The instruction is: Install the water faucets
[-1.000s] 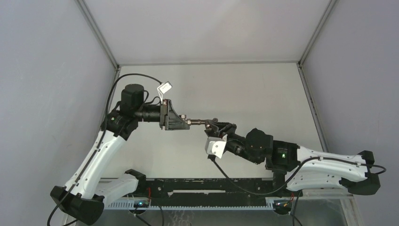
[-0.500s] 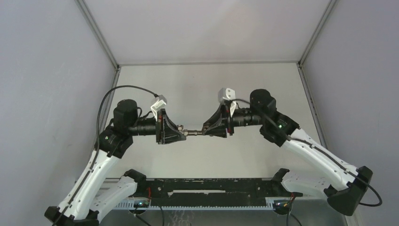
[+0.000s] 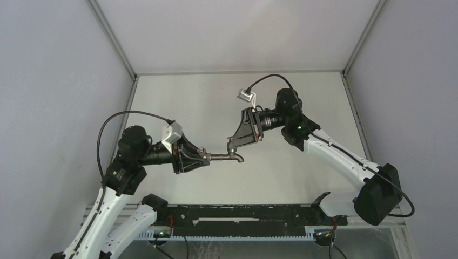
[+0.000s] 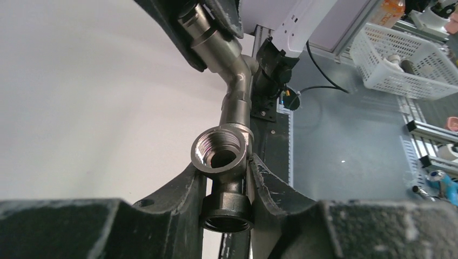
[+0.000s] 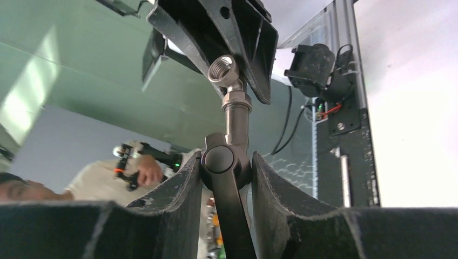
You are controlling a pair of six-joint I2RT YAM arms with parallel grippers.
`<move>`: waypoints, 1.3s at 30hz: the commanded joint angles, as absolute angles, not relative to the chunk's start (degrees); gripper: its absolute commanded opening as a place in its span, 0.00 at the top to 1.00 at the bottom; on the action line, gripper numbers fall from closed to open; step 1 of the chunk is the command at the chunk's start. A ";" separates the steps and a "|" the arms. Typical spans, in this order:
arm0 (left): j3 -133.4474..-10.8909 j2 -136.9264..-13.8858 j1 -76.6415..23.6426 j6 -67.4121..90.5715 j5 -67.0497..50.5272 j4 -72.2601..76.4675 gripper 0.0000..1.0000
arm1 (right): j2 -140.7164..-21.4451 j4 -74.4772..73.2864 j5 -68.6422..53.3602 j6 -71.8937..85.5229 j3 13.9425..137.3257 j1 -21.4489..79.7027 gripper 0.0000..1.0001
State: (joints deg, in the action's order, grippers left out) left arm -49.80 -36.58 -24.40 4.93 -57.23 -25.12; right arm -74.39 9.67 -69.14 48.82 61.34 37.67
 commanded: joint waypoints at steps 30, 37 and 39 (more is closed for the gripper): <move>-72.90 -58.25 -23.78 23.54 -48.72 -39.90 1.00 | -40.94 -6.34 7.18 -16.11 48.47 54.51 0.00; -74.97 -62.79 -23.73 27.23 -53.80 -43.17 1.00 | -42.91 14.43 23.70 -44.06 38.95 71.26 0.00; -75.01 -63.03 -23.73 27.97 -54.28 -43.15 1.00 | -46.14 21.36 27.41 -52.68 36.32 74.49 0.00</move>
State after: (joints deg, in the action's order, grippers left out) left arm -71.53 -63.81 -23.99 24.47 -49.76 -42.94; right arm -41.54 3.36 11.90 -28.99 40.27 68.20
